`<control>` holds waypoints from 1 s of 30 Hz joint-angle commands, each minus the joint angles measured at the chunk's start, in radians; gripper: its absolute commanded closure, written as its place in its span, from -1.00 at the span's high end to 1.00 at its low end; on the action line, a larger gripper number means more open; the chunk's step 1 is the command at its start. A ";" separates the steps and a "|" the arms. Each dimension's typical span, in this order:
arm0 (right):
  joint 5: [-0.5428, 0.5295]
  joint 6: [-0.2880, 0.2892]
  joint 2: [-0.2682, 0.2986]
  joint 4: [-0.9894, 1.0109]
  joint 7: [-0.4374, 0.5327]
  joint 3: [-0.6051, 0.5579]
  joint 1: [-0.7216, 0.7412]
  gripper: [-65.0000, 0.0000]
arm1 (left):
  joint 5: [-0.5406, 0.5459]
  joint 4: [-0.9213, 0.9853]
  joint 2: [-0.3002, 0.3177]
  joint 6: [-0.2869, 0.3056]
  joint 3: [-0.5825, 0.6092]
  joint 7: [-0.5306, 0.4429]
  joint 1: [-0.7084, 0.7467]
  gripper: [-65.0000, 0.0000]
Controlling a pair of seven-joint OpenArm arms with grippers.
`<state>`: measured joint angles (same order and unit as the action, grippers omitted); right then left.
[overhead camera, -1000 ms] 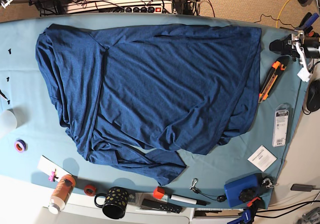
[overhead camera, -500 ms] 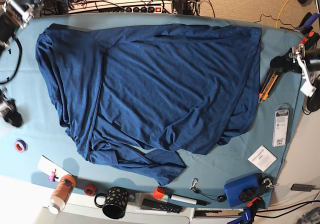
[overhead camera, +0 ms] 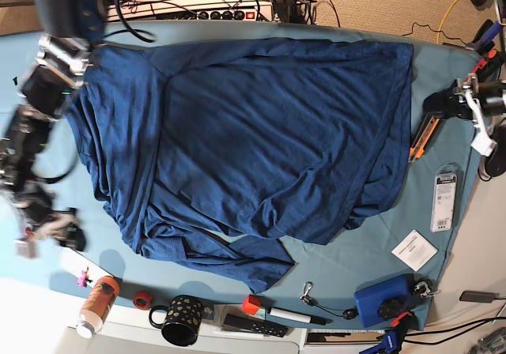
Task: Layout the t-shirt on the table in an organized manner, then fold the t-shirt properly
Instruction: 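Move the right gripper down to the shirt hem corner and grasp it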
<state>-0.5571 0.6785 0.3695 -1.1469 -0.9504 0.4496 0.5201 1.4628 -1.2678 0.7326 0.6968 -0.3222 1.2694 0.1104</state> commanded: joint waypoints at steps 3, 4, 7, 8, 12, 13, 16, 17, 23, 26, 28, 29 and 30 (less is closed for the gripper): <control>0.068 0.003 -0.026 0.061 0.105 -0.027 0.050 -0.15 | 0.021 -0.012 0.003 0.001 -0.010 -0.013 -0.011 -0.28; 0.096 0.000 -0.035 0.102 0.129 -0.037 0.064 -0.13 | 0.021 -0.011 -0.002 0.001 -0.010 -0.013 -0.011 -0.28; 0.141 -0.043 -0.043 0.237 0.205 -0.070 0.119 -0.03 | 0.021 -0.011 -0.004 0.001 -0.010 -0.013 -0.011 -0.28; 0.154 -0.064 -0.042 0.277 0.228 -0.078 0.141 -0.03 | 0.021 -0.011 -0.003 0.001 -0.010 -0.013 -0.011 -0.28; 0.225 -0.139 -0.044 0.388 0.281 -0.101 0.229 -0.03 | 0.021 -0.011 -0.004 0.001 -0.010 -0.013 -0.011 -0.28; 0.243 -0.145 -0.045 0.407 0.282 -0.108 0.249 -0.03 | 0.021 -0.011 -0.004 0.001 -0.010 -0.013 -0.011 -0.28; 0.272 -0.161 -0.051 0.463 0.277 -0.139 0.294 -0.03 | 0.021 -0.011 -0.004 0.001 -0.010 -0.013 -0.011 -0.28; 0.286 -0.169 -0.056 0.484 0.279 -0.151 0.302 -0.03 | 0.021 -0.011 -0.004 0.001 -0.010 -0.013 -0.011 -0.28; 0.375 -0.194 -0.092 0.551 0.322 -0.195 0.306 -0.03 | 0.021 -0.011 -0.004 0.001 -0.010 -0.013 -0.011 -0.28; 0.380 -0.206 -0.095 0.553 0.313 -0.195 0.305 -0.03 | 0.021 -0.011 -0.004 0.001 -0.010 -0.013 -0.011 -0.28; 0.386 -0.235 -0.095 0.553 0.310 -0.195 0.306 -0.07 | 0.021 -0.011 -0.004 0.001 -0.010 -0.013 -0.011 -0.28; 0.397 -0.251 -0.095 0.553 0.311 -0.195 0.305 -0.14 | 0.021 -0.011 -0.004 0.001 -0.010 -0.013 -0.011 -0.28; 0.408 -0.257 -0.095 0.553 0.311 -0.195 0.305 -0.23 | 0.021 -0.011 -0.004 0.001 -0.010 -0.013 -0.011 -0.28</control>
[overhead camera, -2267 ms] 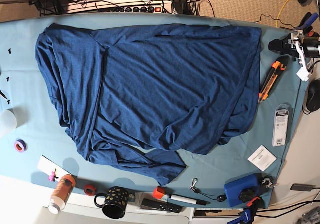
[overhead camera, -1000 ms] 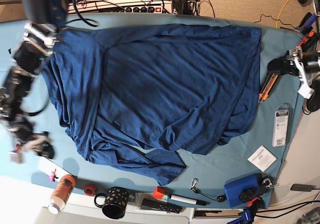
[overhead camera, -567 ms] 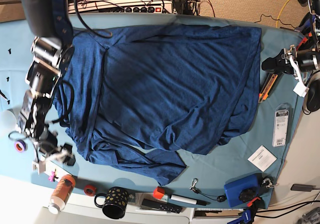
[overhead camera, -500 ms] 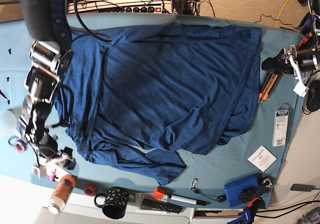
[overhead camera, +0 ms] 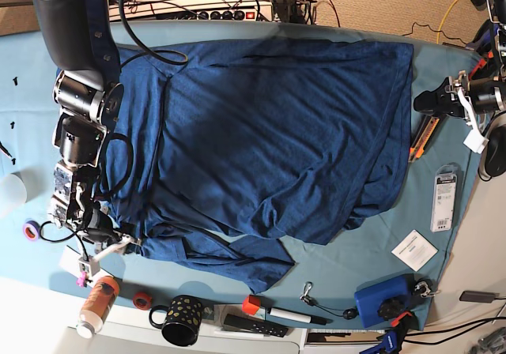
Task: Layout the t-shirt on the table in an organized manner, then fold the t-shirt properly
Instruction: 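Move the right gripper down to the shirt hem corner and grasp it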
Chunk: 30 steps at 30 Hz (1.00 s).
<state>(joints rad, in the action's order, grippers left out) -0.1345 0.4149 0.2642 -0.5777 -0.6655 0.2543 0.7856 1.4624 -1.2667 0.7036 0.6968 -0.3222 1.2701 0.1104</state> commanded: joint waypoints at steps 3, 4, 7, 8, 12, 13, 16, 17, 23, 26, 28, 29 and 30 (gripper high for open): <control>0.019 0.006 0.010 -0.016 0.023 0.001 0.040 -0.60 | 0.021 -0.013 0.025 0.001 -0.010 -0.014 -0.011 -0.28; 0.029 0.006 0.010 -0.016 0.023 0.001 0.040 -0.73 | 0.021 -0.013 0.024 0.001 -0.010 -0.014 -0.011 -0.28; 0.042 0.006 0.010 -0.016 0.023 0.001 0.040 -1.00 | 0.021 -0.013 0.025 0.001 -0.010 -0.014 -0.011 -0.28; 0.043 0.006 0.010 -0.016 0.023 0.001 0.040 -1.00 | 0.021 -0.013 0.025 0.001 -0.010 -0.014 -0.011 -0.28; 0.050 0.006 0.010 -0.016 0.031 0.001 0.040 -1.00 | 0.021 -0.013 0.024 0.001 -0.010 -0.014 -0.011 -0.28; 0.050 0.006 0.010 -0.017 0.037 0.001 0.040 -1.00 | 0.021 -0.013 0.025 0.001 -0.010 -0.014 -0.011 -0.28; 0.066 0.007 0.010 -0.017 0.057 0.001 0.040 -1.00 | 0.021 -0.013 0.025 0.001 -0.010 -0.014 -0.011 -0.28; 0.084 0.007 0.010 -0.016 0.061 0.001 0.040 -0.83 | 0.021 -0.013 0.025 0.001 -0.010 -0.014 -0.011 -0.28; 0.134 -0.053 0.010 -0.016 0.071 0.001 0.020 -0.01 | 0.021 -0.013 0.025 0.001 -0.010 -0.014 -0.011 -0.28; 0.132 -0.053 0.008 -0.016 0.101 0.001 -0.014 -0.01 | 0.021 -0.013 0.024 0.001 -0.010 -0.014 -0.011 -0.28; 0.132 -0.053 0.004 -0.016 0.125 0.001 -0.035 -0.01 | 0.021 -0.013 0.022 0.001 -0.010 -0.014 -0.011 -0.28; 0.132 -0.053 0.001 -0.016 0.138 0.001 -0.043 -0.01 | 0.021 -0.013 0.019 0.001 -0.010 -0.014 -0.011 -0.28; 0.132 -0.053 -0.002 -0.016 0.149 0.001 -0.048 -0.01 | 0.021 -0.013 0.016 0.001 -0.010 -0.014 -0.011 -0.28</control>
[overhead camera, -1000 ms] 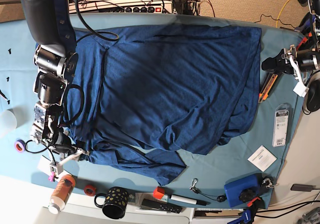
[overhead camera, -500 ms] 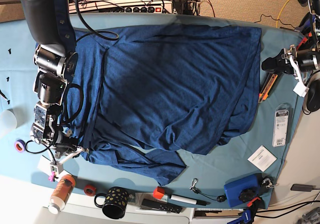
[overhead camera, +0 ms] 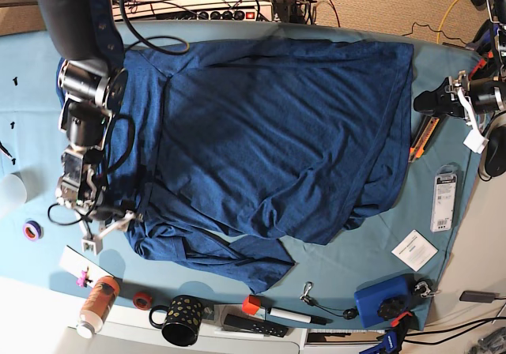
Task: Layout the t-shirt on the table in an organized manner, then fold the t-shirt properly
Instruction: 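Move the right gripper down to the shirt hem corner and grasp it, then pull the grasped hem corner outward with the right gripper to straighten the side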
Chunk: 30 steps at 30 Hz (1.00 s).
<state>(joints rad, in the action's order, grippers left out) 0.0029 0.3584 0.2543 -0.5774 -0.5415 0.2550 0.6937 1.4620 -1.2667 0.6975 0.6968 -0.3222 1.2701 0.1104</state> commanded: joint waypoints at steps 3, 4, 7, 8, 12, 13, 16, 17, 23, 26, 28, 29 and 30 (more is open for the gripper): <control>-0.006 0.009 0.003 -0.016 0.043 0.000 0.043 -0.06 | 0.022 -0.013 0.014 0.001 -0.010 -0.014 -0.011 -0.28; -0.006 0.012 0.003 -0.017 0.046 0.000 0.044 -0.15 | 0.022 -0.013 0.014 0.001 -0.010 -0.014 -0.011 -0.28; -0.005 0.014 0.004 -0.017 0.048 0.000 0.054 -0.61 | 0.022 -0.013 0.015 0.001 -0.010 -0.014 -0.011 -0.28; -0.005 0.014 0.003 -0.017 0.047 0.000 0.058 -0.76 | 0.022 -0.013 0.015 0.001 -0.010 -0.014 -0.011 -0.28; -0.002 0.014 0.004 -0.023 0.048 0.000 0.080 -1.00 | 0.022 -0.013 0.015 0.001 -0.010 -0.014 -0.011 -0.28; -0.002 0.014 0.004 -0.029 0.048 0.000 0.085 -1.00 | 0.022 -0.013 0.015 0.001 -0.010 -0.014 -0.011 -0.28; -0.002 0.023 0.004 -0.060 0.040 0.000 0.097 -1.00 | 0.022 -0.013 0.015 0.001 -0.010 -0.014 -0.011 -0.28; -0.002 0.026 0.004 -0.070 0.032 0.000 0.101 -1.00 | 0.022 -0.013 0.015 0.001 -0.010 -0.014 -0.011 -0.28; -0.012 0.039 0.004 -0.104 -0.018 0.000 0.104 -1.00 | 0.022 -0.013 0.015 0.001 -0.010 -0.014 -0.011 -0.28; -0.014 0.094 0.003 -0.104 -0.036 0.000 0.102 -1.00 | 0.022 -0.013 0.015 0.001 -0.010 -0.014 -0.011 -0.28; -0.014 0.121 0.003 -0.104 -0.039 0.000 0.099 -1.00 | 0.022 -0.013 0.015 0.001 -0.010 -0.014 -0.011 -0.28; -0.019 0.128 0.003 -0.104 -0.047 0.000 0.098 -1.00 | 0.022 -0.013 0.015 0.001 -0.010 -0.014 -0.011 -0.28; -0.037 0.130 0.003 -0.104 -0.065 0.000 0.098 -1.00 | 0.022 -0.013 0.015 0.001 -0.010 -0.014 -0.011 -0.28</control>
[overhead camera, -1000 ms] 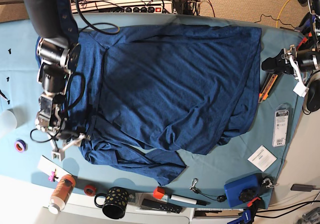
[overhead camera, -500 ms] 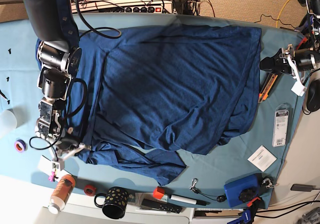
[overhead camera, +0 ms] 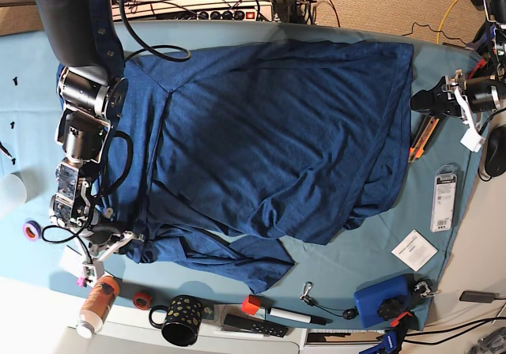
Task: Layout the t-shirt on the table in an organized manner, then fold the t-shirt properly
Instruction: 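Pull the grasped hem corner outward with the right gripper to straighten the side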
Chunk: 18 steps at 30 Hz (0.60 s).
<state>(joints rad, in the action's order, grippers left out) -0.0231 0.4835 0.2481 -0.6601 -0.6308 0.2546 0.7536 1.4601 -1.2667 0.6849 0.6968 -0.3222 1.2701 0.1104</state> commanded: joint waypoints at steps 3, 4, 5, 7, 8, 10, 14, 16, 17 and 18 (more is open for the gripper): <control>-0.085 0.006 0.010 -0.021 -0.045 0.000 0.039 -1.00 | 0.023 -0.013 0.027 0.001 -0.010 -0.014 -0.011 -0.28; -0.105 0.006 0.010 -0.021 -0.067 0.000 0.039 -1.00 | 0.023 -0.013 0.027 0.001 -0.010 -0.014 -0.011 -0.28; -0.117 0.006 0.010 -0.021 -0.087 0.000 0.039 -1.00 | 0.023 -0.013 0.027 0.001 -0.010 -0.014 -0.011 -0.28; -0.119 0.006 0.010 -0.021 -0.107 0.000 0.039 -1.00 | 0.023 -0.013 0.027 0.001 -0.010 -0.014 -0.011 -0.28; -0.119 0.006 0.011 -0.021 -0.113 0.000 0.039 -1.00 | 0.023 -0.013 0.027 0.001 -0.010 -0.014 -0.011 -0.28; -0.119 0.006 0.012 -0.023 -0.127 0.000 0.039 -1.00 | 0.023 -0.013 0.027 0.001 -0.010 -0.014 -0.011 -0.28; -0.120 0.006 0.012 -0.061 -0.174 0.000 0.027 -1.00 | 0.023 -0.013 0.027 0.001 -0.010 -0.014 -0.011 -0.28; -0.127 0.008 0.012 -0.101 -0.191 0.000 0.007 -1.00 | 0.023 -0.013 0.027 0.001 -0.010 -0.014 -0.011 -0.28; -0.144 0.017 0.012 -0.128 -0.201 0.000 -0.008 -1.00 | 0.023 -0.013 0.027 0.001 -0.010 -0.014 -0.011 -0.28; -0.165 0.031 0.012 -0.156 -0.212 0.000 -0.026 -1.00 | 0.023 -0.013 0.027 0.001 -0.010 -0.014 -0.011 -0.28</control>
<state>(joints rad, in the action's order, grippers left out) -0.1780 0.5060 0.2497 -0.7998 -0.8589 0.2550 0.6933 1.4601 -1.2667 0.6849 0.6968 -0.3222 1.2701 0.1104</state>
